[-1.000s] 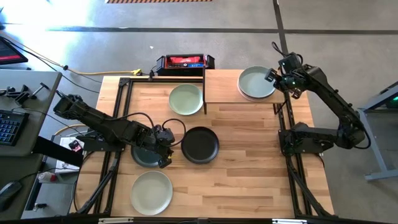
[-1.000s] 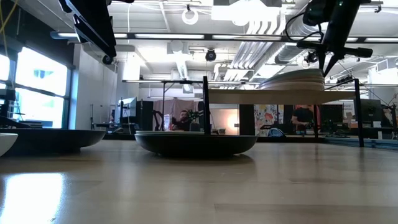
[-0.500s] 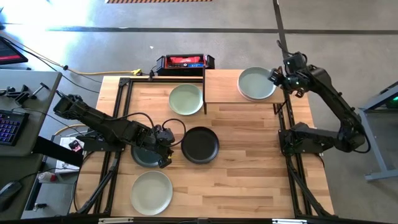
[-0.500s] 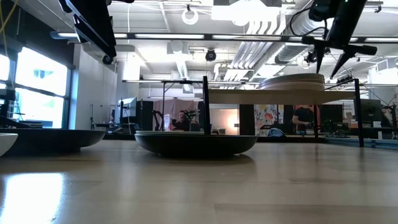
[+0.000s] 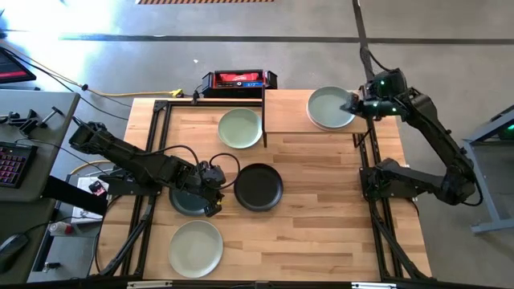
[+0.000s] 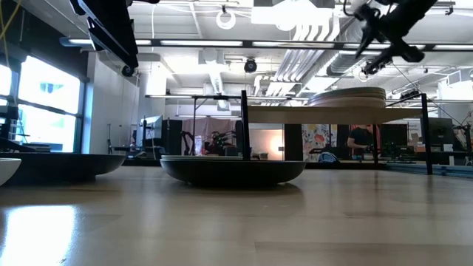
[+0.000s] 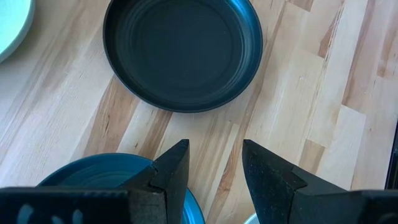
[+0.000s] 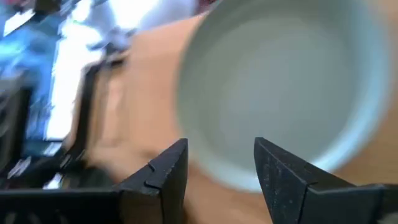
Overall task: Place and stack plates onto a shelf
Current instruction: Stack the light blue plate on top of the orange plate on the shelf
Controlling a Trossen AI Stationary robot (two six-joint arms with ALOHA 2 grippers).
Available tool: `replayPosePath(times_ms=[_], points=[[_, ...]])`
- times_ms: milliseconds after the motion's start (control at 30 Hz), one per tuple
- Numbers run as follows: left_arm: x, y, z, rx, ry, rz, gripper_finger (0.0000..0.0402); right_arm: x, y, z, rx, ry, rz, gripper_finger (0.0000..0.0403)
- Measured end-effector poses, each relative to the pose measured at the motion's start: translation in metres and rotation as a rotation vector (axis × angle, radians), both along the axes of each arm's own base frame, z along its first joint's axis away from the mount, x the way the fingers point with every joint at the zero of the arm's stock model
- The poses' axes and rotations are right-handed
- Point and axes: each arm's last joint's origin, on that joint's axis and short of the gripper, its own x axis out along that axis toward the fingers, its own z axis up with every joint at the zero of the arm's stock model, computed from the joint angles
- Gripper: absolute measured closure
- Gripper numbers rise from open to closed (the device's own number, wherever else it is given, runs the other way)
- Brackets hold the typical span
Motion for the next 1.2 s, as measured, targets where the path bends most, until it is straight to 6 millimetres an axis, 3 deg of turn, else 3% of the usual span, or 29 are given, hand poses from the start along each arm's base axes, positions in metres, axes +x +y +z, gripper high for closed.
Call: replayPosePath(times_ms=[167, 567, 1200], points=[[0.0, 0.0, 0.0, 0.0, 0.0, 0.001, 0.0266, 0.011, 0.009, 0.001, -0.049, -0.002, 0.177, 0.0242], [0.0, 0.0, 0.0, -0.002, 0.001, -0.002, 0.0266, 0.038, 0.012, -0.01, -0.031, 0.088, 0.315, 0.0242], [0.0, -0.003, 0.0, -0.063, 0.024, -0.058, 0.0266, 0.092, 0.002, -0.046, 0.018, 0.298, 0.404, 0.0242]])
